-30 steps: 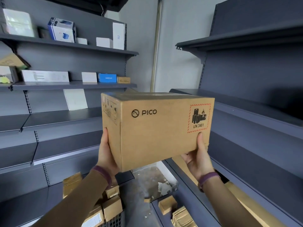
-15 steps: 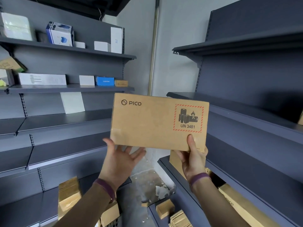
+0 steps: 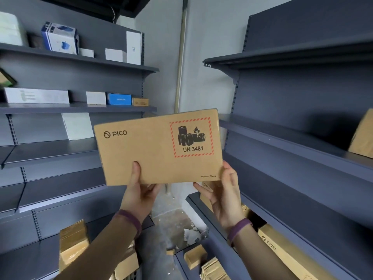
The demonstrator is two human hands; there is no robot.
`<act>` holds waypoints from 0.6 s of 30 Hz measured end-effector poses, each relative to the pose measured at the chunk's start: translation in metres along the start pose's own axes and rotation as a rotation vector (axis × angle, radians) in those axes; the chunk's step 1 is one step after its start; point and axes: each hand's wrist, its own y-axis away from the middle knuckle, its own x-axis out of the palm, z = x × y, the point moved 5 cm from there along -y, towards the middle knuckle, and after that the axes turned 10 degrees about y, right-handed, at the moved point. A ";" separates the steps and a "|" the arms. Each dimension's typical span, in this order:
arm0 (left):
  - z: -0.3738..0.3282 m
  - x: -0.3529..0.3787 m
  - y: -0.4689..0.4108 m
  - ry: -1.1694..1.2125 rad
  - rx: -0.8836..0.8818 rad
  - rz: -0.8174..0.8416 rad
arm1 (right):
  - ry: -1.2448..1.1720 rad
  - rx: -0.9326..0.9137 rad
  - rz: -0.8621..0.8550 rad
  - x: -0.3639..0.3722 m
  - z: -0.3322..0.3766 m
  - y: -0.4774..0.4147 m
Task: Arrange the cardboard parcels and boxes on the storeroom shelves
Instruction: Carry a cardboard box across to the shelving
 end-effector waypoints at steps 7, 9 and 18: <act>-0.022 -0.006 -0.004 0.010 0.002 -0.023 | -0.058 0.162 0.009 -0.004 0.003 -0.019; -0.025 -0.009 -0.004 -0.013 -0.007 -0.020 | -0.071 0.129 0.077 -0.004 0.011 -0.022; -0.024 -0.022 -0.017 -0.193 -0.091 -0.052 | -0.163 0.149 0.130 -0.014 0.022 -0.018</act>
